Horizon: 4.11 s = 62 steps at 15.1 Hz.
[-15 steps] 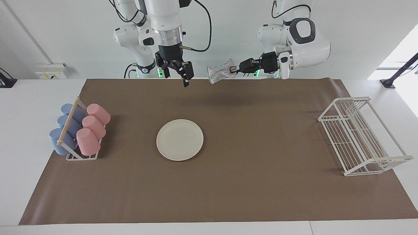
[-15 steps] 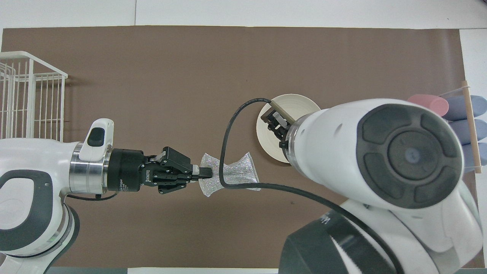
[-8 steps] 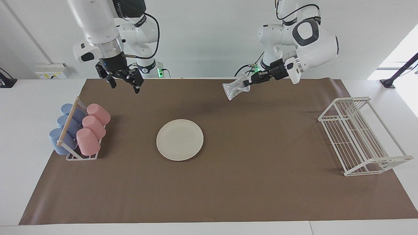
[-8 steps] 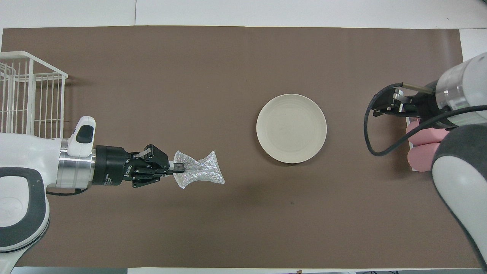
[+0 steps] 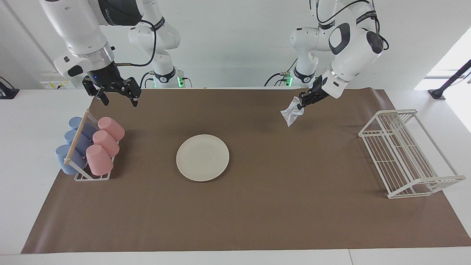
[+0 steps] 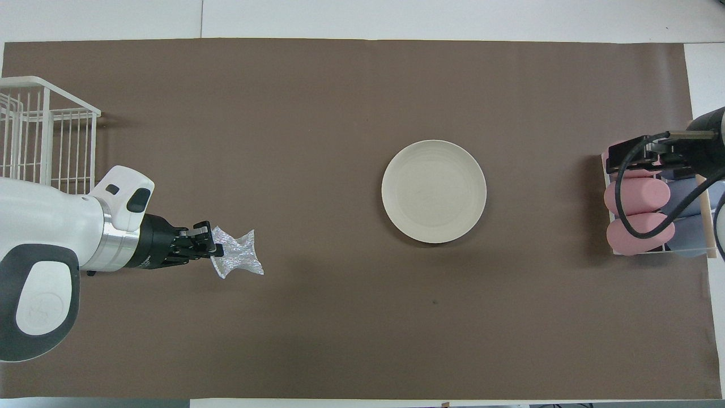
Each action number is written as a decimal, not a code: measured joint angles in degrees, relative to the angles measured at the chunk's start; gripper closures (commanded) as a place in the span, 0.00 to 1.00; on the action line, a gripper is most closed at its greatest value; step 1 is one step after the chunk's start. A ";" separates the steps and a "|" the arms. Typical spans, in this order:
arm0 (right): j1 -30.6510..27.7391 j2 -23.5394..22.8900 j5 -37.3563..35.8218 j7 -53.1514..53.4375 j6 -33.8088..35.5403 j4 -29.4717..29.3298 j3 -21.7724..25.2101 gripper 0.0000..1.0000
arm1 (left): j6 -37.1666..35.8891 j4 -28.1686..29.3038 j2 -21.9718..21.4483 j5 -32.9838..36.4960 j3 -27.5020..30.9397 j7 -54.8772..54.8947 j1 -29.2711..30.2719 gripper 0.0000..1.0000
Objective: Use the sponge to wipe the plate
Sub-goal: 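Lower the sponge into the wire basket with the left gripper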
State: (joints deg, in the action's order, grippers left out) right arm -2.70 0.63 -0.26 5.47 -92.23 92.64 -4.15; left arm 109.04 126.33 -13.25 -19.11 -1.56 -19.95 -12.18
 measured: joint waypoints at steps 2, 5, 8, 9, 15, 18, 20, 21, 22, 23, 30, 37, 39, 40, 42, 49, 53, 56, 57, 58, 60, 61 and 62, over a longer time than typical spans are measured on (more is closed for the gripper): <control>2.17 -0.23 0.04 -1.39 0.21 0.39 2.75 0.00 | -3.20 -2.55 1.66 9.21 -0.20 -0.09 -0.09 1.00; 4.68 -0.24 0.05 -3.68 1.73 0.45 6.53 0.00 | -10.94 -8.02 5.05 21.85 -0.72 -0.97 -0.62 1.00; 4.74 -0.24 0.10 -6.92 1.79 0.44 8.41 0.00 | -17.84 -11.46 8.36 34.19 -1.14 -5.70 -4.88 1.00; 4.74 -0.24 0.15 -7.01 1.79 0.44 8.78 0.00 | -20.23 -12.95 9.69 38.11 -1.30 -6.65 -6.32 1.00; 4.74 -0.24 0.19 -6.98 0.87 0.43 8.96 0.00 | -28.95 -19.28 15.79 60.81 -1.47 -7.14 -9.33 1.00; 4.74 -0.23 0.19 -6.98 0.87 0.42 8.94 0.00 | -30.27 -19.39 17.54 70.28 -1.25 -7.14 -9.32 1.00; 4.74 -0.23 0.19 -6.98 0.87 0.42 8.94 0.00 | -31.27 -19.41 19.75 76.31 -0.97 -7.14 -9.28 1.00; 4.73 -0.23 0.19 -6.98 0.87 0.41 8.95 0.00 | -31.31 -19.46 21.36 78.97 -0.69 -7.14 -9.13 1.00; 4.72 -0.22 0.19 -6.98 0.87 0.40 8.95 0.00 | -31.30 -19.88 23.53 81.33 -0.39 -7.19 -8.73 1.00; 4.71 -0.22 0.19 -6.98 0.87 0.40 8.95 0.00 | -31.28 -21.12 26.16 82.93 -0.31 -7.34 -7.98 1.00; 4.76 -0.20 0.19 -6.98 0.87 0.36 8.92 0.00 | -26.65 -28.59 36.69 86.01 -0.21 -7.86 -1.57 1.00; 4.82 -0.19 0.19 -6.98 0.87 0.35 8.88 0.00 | -25.30 -28.26 36.67 84.28 -0.62 -8.98 -1.60 1.00; 4.82 -0.17 0.19 -6.98 0.87 0.32 8.88 0.00 | -24.84 -28.11 36.67 84.24 -0.41 -9.77 -1.38 1.00; 4.82 -0.16 0.19 -6.98 0.87 0.31 8.88 0.00 | -24.55 -28.04 36.67 84.23 -0.41 -10.05 -1.18 1.00; 4.82 -0.16 0.19 -6.98 0.87 0.31 8.88 0.00 | -24.26 -27.99 36.67 84.21 -0.41 -10.41 -0.90 0.01; 4.82 -0.15 0.19 -6.98 0.87 0.31 8.88 0.00 | -23.84 -27.99 36.67 84.20 -0.40 -11.17 -0.59 0.00; 4.83 -0.15 0.19 -6.98 0.87 0.31 8.88 0.00 | -23.60 -27.99 36.67 84.20 -0.41 -11.23 -0.56 0.00; 4.84 -0.15 0.19 -6.98 0.87 0.31 8.86 0.00 | -23.39 -28.11 36.67 82.88 -0.53 -11.39 -0.56 0.00; 4.84 -0.15 0.19 -6.98 0.87 0.31 8.86 0.00 | -23.20 -28.50 36.62 80.91 -0.58 -11.57 -0.56 0.00; 4.85 -0.15 0.19 -6.98 0.87 0.31 8.86 0.00 | -22.83 -29.25 36.42 78.26 -0.58 -11.69 -0.55 0.00; 4.85 -0.15 0.19 -6.98 0.87 0.31 8.86 0.00 | -21.95 -31.58 34.83 71.80 -0.53 -11.72 -0.26 0.00; 4.85 -0.15 0.19 -6.98 0.87 0.31 8.86 0.00 | -21.94 -32.68 33.32 68.72 -0.49 -11.64 0.08 0.00; 4.85 -0.15 0.19 -6.98 0.87 0.31 8.86 0.00 | -21.95 -33.42 31.49 66.14 -0.49 -11.36 0.48 0.00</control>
State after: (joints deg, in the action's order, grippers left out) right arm 2.14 0.48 -0.07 -1.51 -91.36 92.95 4.71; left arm 87.09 92.91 18.24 47.03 -2.05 -31.32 -11.70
